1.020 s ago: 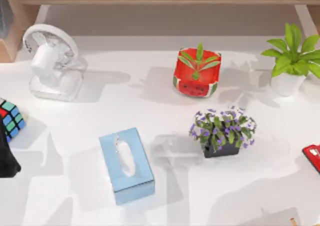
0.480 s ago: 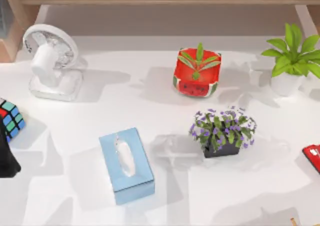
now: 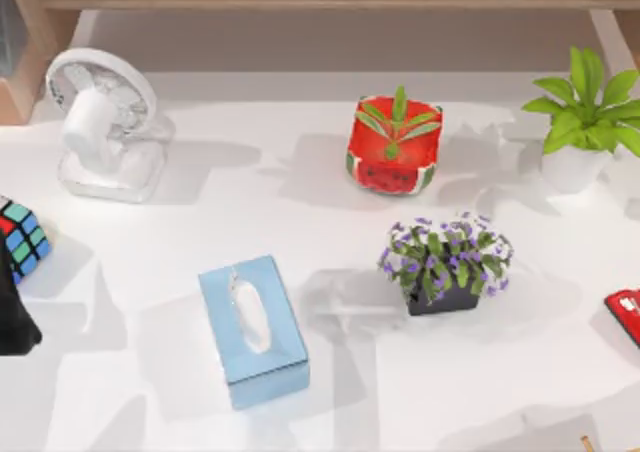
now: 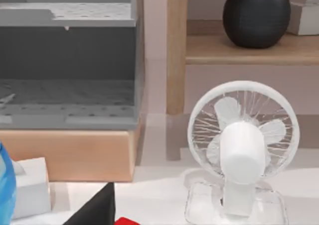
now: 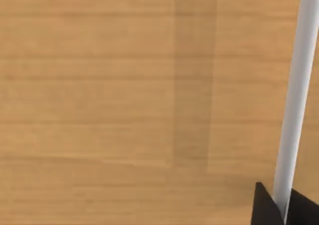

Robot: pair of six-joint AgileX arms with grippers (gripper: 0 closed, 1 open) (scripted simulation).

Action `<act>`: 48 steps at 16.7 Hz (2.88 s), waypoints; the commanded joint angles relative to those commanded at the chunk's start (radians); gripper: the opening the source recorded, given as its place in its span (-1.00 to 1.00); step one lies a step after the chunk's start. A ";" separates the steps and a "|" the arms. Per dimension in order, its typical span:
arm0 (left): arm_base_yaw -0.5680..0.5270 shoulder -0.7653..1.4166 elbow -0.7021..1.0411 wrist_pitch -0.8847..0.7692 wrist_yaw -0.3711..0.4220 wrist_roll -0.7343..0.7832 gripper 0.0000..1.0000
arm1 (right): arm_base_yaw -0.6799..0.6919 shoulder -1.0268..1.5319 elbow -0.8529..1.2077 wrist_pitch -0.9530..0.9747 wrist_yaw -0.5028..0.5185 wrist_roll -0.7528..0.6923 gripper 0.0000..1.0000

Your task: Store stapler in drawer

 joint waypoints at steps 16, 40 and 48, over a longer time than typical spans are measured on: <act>0.000 0.000 0.000 0.000 0.000 0.000 1.00 | -0.090 -0.099 -0.242 0.147 -0.088 0.001 -1.00; 0.000 0.000 0.000 0.000 0.000 0.000 1.00 | -0.210 -0.174 -0.455 0.285 -0.212 0.003 0.66; 0.000 0.000 0.000 0.000 0.000 0.000 1.00 | -0.210 -0.174 -0.455 0.285 -0.212 0.003 1.00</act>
